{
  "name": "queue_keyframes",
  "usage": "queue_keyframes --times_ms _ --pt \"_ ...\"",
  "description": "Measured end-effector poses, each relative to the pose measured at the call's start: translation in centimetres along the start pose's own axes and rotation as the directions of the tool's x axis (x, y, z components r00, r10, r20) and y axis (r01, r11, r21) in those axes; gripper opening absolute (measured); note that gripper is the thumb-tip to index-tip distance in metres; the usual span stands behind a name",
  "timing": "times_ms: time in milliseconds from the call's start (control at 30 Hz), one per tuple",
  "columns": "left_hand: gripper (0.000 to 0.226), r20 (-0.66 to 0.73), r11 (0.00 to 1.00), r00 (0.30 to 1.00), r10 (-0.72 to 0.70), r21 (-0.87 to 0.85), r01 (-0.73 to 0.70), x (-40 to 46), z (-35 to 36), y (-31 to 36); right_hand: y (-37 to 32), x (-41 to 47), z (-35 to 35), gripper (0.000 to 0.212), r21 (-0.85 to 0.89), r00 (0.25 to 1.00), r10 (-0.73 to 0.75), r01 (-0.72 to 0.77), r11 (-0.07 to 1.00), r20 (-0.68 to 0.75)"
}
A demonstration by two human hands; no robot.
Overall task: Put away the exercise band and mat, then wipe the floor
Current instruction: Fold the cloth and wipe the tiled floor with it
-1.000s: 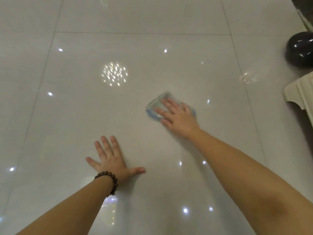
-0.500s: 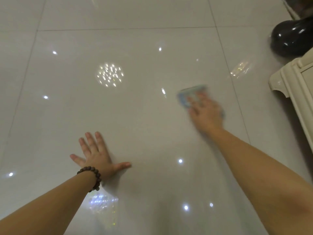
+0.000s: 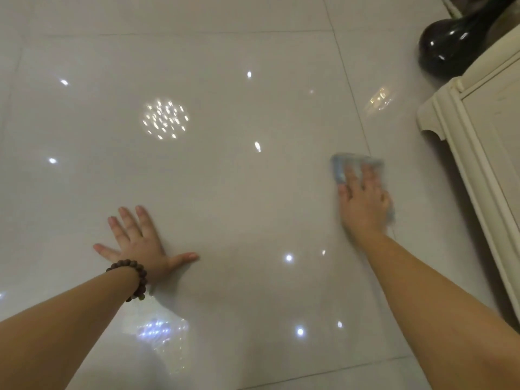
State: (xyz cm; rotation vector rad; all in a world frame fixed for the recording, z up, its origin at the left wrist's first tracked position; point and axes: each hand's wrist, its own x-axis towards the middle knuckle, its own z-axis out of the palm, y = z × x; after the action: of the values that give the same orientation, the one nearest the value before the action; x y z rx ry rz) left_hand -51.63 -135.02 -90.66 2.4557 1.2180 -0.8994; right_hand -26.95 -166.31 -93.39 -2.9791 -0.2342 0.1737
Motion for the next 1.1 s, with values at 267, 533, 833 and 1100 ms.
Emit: queue_keyframes --times_ms 267,533,833,1100 --pt "0.155 0.008 1.000 1.000 0.022 -0.013 -0.022 -0.3 -0.2 -0.3 -11.7 -9.4 3.0 0.048 0.060 0.872 -0.486 0.482 0.874 0.065" --pt "0.156 -0.009 0.999 0.999 0.033 -0.015 -0.033 -0.1 0.1 -0.8 0.1 -7.5 0.0 0.050 0.115 0.853 0.521 -0.515 0.849 -0.024" --pt "0.111 -0.335 0.958 0.938 0.091 -0.227 -0.173 -1.9 1.7 -6.2 -12.6 -8.6 3.2 0.051 -0.023 0.675 -0.727 0.735 0.678 0.124" --pt "0.122 -0.228 0.959 0.947 -0.225 -0.223 0.174 -6.7 7.8 -13.4 -21.0 -14.4 5.1 0.050 0.078 0.912 -0.410 0.408 0.910 0.010"
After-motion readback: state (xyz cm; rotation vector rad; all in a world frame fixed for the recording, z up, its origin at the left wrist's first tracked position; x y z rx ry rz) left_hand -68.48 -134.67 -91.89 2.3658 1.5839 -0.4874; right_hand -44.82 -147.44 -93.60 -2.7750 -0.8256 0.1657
